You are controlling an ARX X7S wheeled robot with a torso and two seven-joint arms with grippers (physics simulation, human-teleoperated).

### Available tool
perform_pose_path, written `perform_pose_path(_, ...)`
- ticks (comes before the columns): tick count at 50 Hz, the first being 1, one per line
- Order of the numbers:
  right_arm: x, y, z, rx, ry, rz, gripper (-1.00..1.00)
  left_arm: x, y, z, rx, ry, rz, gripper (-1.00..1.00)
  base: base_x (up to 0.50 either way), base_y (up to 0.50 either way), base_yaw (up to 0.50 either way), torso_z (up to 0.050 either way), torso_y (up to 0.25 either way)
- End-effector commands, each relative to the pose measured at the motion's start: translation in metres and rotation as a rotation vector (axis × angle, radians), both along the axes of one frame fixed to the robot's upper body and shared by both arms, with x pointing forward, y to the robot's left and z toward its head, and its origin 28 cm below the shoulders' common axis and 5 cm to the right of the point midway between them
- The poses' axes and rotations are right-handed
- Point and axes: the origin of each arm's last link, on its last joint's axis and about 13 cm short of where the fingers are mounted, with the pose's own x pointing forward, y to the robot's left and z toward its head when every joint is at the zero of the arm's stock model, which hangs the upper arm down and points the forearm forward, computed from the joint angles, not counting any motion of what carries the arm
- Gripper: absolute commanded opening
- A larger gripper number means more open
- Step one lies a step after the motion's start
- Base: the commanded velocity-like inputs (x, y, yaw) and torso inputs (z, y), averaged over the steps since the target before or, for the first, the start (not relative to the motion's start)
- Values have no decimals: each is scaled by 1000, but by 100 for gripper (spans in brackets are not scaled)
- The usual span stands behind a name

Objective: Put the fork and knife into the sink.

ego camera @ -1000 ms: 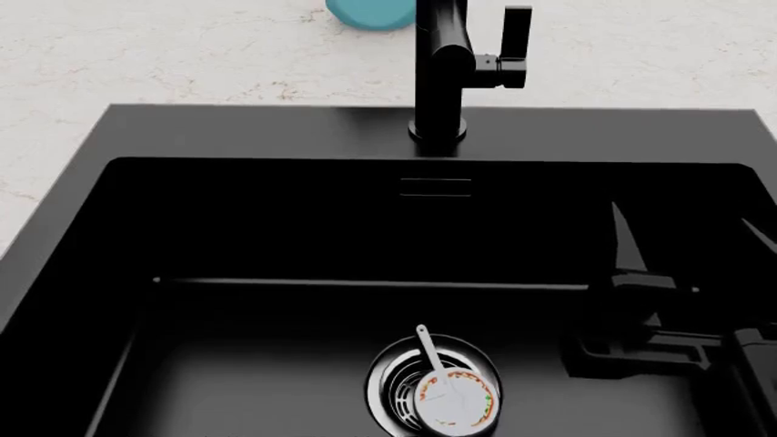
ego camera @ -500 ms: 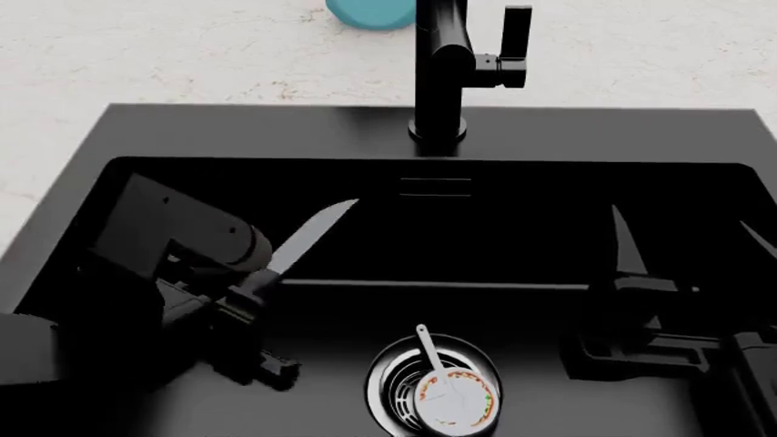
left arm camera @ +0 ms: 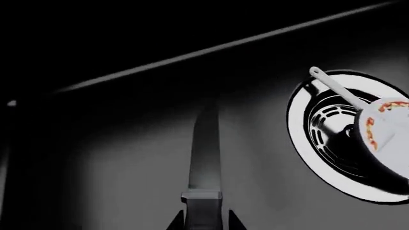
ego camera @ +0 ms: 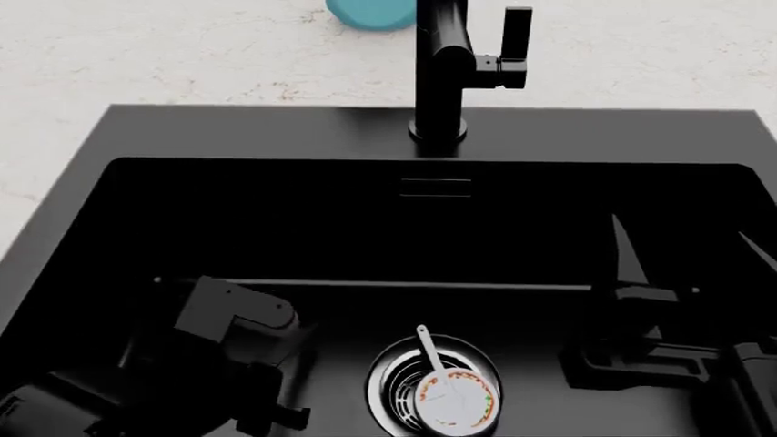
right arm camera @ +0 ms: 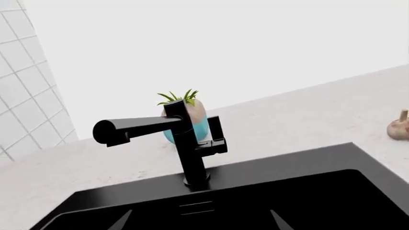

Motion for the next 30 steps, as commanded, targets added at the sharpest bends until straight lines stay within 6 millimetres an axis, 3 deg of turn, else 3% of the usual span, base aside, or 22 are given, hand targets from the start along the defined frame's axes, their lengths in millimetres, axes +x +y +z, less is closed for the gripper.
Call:
perform_pose_path(1,-1,-1,4,1,-31,-15,100,-23,-12,-72,-25,216,-1,-100,0,-3,-9,-11,0)
perform_pose_path(10,1,0,7,-7,-29,-12,100,-33,-13,-67,-37,211,-83,-100,15,-4,-13,-14,0)
perform_pose_path(11,1,0,8,-8,-29,-11,100,-34,-13,-61,-60,202,-75,100,11,-5,-13,-15,0)
perform_pose_path(15,1,0,8,-8,-28,-10,100,-41,-13,-42,-71,124,-114,100,0,-4,-7,-12,0)
perform_pose_path(22,2,1,7,-9,-28,-6,100,-53,-6,23,-112,-120,-110,100,0,-1,1,-11,0)
perform_pose_path(27,1,1,5,-4,-27,-5,100,-72,7,68,-134,-348,-39,100,0,0,8,-6,0)
perform_pose_path(30,2,2,4,-5,-25,-2,100,-84,14,82,-128,-451,15,100,-3,0,10,-3,0)
